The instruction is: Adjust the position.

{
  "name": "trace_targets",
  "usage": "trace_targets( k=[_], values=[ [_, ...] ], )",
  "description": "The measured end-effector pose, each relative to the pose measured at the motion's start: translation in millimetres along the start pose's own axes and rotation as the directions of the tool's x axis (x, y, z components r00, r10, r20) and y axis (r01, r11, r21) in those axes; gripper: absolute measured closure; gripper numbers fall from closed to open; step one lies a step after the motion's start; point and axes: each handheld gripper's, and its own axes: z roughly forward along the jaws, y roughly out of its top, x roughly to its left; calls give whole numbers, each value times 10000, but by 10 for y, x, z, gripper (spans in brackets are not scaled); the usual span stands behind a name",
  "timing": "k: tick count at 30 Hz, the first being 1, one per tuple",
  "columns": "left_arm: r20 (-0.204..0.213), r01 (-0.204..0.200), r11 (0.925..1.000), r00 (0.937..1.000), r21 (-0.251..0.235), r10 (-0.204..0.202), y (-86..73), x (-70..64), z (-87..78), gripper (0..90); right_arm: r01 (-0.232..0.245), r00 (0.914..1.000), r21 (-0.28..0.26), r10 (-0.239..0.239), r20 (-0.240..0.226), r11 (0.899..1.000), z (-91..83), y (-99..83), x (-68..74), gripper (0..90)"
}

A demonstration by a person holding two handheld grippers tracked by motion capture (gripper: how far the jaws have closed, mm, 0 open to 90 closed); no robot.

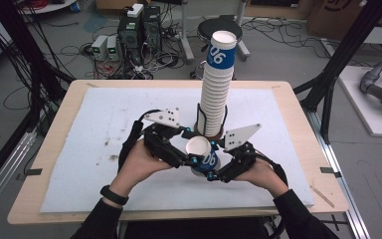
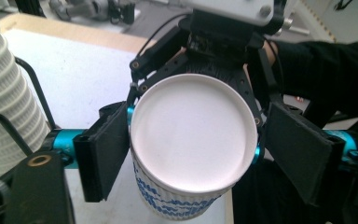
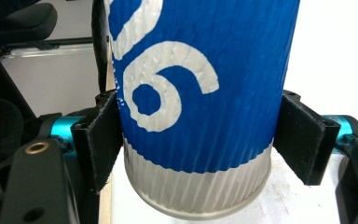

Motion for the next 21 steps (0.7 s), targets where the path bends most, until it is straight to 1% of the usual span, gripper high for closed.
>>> trace_targets(
  k=[2,4,7,8,10,11,13,15,17,19,21],
  values=[
    [-17,7,9999,10000,126,-7,-6,6,8,256,14,10000,-13,-14,-11,10000,-3,0,0,227],
    [-9,-10,9999,10000,129,11,-13,14,8,290,-1,10000,-33,1,-48,10000,-10,3,2,227],
    [27,-85,9998,10000,165,85,-20,20,13,295,-10,10000,49,10,-62,10000,-9,2,-1,219],
    [40,-144,9998,9999,98,143,-23,23,13,296,-19,9999,39,19,-99,10000,-7,1,-4,206],
    [66,-128,9999,9999,-99,129,-28,28,5,296,-189,9997,-53,188,-139,9998,-9,1,-12,188],
    [84,-111,9995,9999,-294,114,-34,36,-11,296,-258,9996,-155,256,-136,9995,-17,2,-19,183],
    [180,15,9973,9998,-730,-2,-47,50,-39,297,-457,9989,-526,449,-164,9976,-54,4,-36,181],
    [293,112,9912,9995,-1317,-74,-61,64,-85,298,-641,9977,-860,618,-295,9942,-92,8,-50,181],
    [331,222,9833,9993,-1809,-164,-69,71,-117,298,-846,9962,-1321,813,-304,9876,-145,13,-51,181],
    [387,218,9748,9992,-2221,-135,-75,82,-161,299,-941,9954,-1769,892,-356,9797,-192,11,-66,175],
    [418,243,9663,9990,-2564,-140,-79,84,-179,300,-1040,9944,-2217,976,-400,9695,-231,7,-76,170]
  ],
)
